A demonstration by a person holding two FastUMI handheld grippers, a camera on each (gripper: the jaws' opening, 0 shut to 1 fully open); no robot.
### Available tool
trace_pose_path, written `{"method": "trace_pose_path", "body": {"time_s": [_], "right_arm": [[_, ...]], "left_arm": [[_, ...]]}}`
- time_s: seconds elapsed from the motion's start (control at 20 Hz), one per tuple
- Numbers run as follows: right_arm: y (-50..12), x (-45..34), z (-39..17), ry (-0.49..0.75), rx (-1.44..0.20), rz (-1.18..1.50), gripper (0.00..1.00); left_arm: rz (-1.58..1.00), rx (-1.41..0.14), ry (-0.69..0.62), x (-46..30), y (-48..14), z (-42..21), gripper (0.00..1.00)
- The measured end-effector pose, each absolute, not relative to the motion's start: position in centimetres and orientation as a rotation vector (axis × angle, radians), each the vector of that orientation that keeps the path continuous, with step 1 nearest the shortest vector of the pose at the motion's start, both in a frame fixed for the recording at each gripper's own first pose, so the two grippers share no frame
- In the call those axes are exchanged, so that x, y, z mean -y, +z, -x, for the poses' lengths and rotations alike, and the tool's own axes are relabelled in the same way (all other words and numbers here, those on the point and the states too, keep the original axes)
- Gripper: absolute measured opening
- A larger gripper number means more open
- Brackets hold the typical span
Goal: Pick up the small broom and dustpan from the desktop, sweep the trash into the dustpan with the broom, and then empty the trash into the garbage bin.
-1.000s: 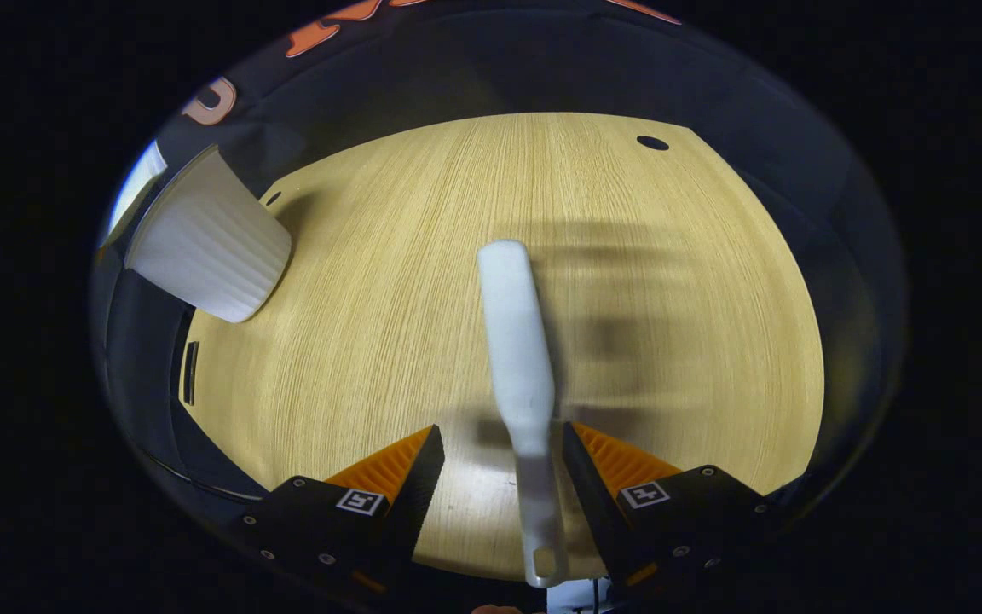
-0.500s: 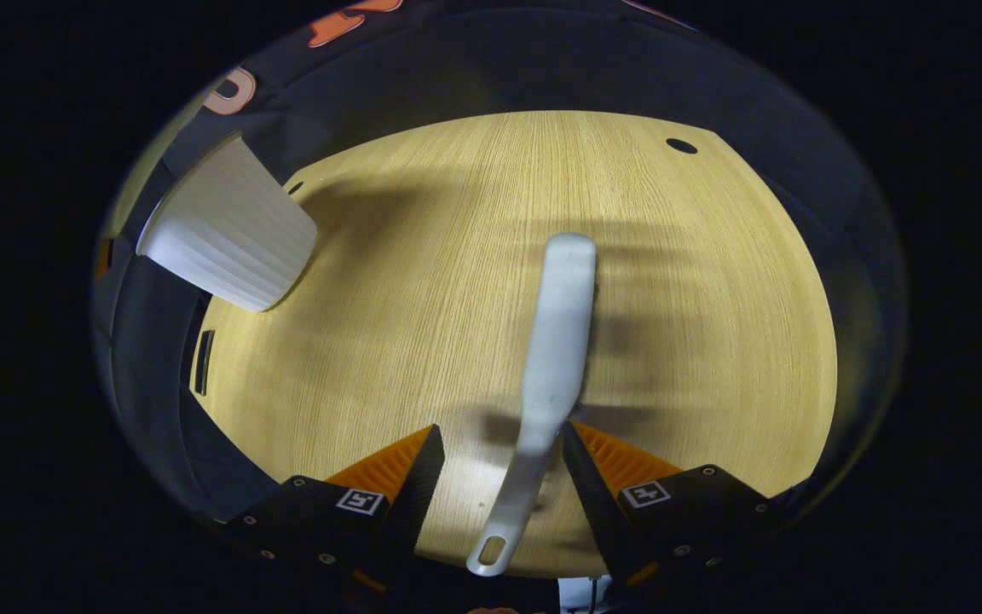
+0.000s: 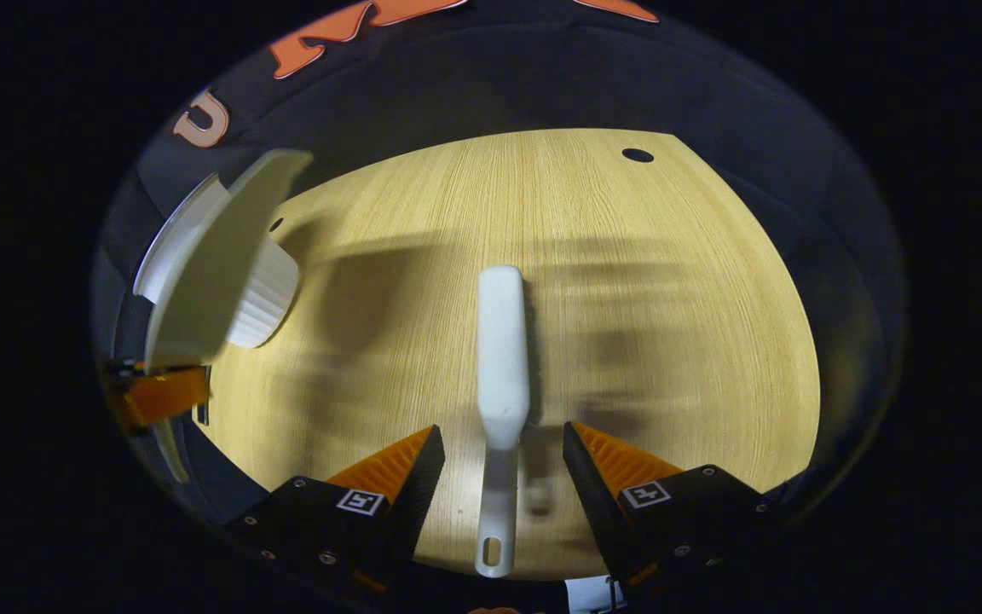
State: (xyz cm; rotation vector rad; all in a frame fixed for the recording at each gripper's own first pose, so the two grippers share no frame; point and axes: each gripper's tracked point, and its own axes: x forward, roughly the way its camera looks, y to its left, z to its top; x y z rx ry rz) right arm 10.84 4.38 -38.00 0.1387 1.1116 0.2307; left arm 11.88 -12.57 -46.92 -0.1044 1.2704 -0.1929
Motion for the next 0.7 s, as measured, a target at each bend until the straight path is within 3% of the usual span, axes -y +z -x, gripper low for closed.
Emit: {"method": "trace_pose_path", "body": {"time_s": [0.3,0.7], "right_arm": [[-38.1,-4.5,-10.9,0.235,-1.089,-0.118,0.86],[-38.1,-4.6,-10.6,0.221,-1.105,-0.073,0.85]], "left_arm": [[0.114,-1.427,-0.177,13.6,-55.5,-10.6,0.32],[0.096,-1.493,-0.132,13.4,-58.5,-13.3,0.31]]}}
